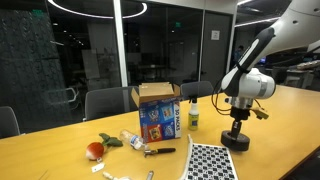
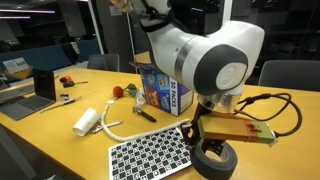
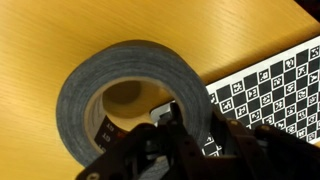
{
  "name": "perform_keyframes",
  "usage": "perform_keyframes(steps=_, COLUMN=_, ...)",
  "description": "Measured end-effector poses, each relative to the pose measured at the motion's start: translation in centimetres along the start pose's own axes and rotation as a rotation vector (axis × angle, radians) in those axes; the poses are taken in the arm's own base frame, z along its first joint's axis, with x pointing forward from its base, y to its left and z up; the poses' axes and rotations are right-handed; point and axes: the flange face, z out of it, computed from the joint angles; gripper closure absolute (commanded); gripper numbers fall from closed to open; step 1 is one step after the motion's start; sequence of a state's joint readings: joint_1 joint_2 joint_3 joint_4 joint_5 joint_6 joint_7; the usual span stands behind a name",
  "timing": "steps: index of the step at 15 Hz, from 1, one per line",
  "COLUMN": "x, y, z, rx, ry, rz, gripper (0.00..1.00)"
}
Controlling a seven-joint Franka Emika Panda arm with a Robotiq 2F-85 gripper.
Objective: Put the roll of tape in the box
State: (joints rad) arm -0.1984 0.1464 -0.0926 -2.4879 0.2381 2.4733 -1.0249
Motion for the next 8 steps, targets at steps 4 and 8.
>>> perform_keyframes(steps=4, x=2.0, y=-1.8, z=-5.6, rx=-0.109, ry=-0.049, rz=0.077, gripper=0.79)
perform_keyframes(steps=8, x=5.3, y=-4.9, z=-13.2, rx=-0.263, ry=-0.053, rz=0.077, gripper=0.79)
